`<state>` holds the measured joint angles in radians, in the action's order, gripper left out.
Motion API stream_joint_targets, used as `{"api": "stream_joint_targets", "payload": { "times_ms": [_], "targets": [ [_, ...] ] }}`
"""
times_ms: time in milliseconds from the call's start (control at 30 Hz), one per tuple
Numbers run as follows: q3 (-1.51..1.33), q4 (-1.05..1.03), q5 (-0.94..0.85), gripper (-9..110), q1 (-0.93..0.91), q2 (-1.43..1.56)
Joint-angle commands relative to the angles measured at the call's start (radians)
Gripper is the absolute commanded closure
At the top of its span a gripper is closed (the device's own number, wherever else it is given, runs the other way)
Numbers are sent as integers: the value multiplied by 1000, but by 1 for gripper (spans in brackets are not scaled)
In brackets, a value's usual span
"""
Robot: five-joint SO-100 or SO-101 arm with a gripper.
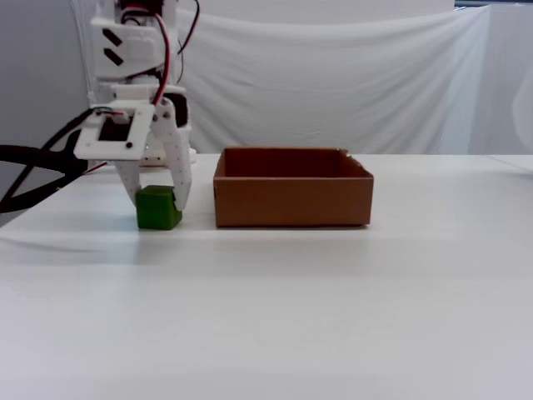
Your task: Grasp a green cube and put it in a box.
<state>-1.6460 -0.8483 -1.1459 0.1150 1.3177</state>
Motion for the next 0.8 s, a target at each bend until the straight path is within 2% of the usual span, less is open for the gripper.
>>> {"api": "stream_joint_targets", "payload": {
  "times_ms": [0, 400, 767],
  "targets": [
    [29, 9, -5, 87, 8, 41],
    [71, -146, -2, 88, 35, 275],
    [141, -275, 3, 88, 219, 356]
  ]
}}
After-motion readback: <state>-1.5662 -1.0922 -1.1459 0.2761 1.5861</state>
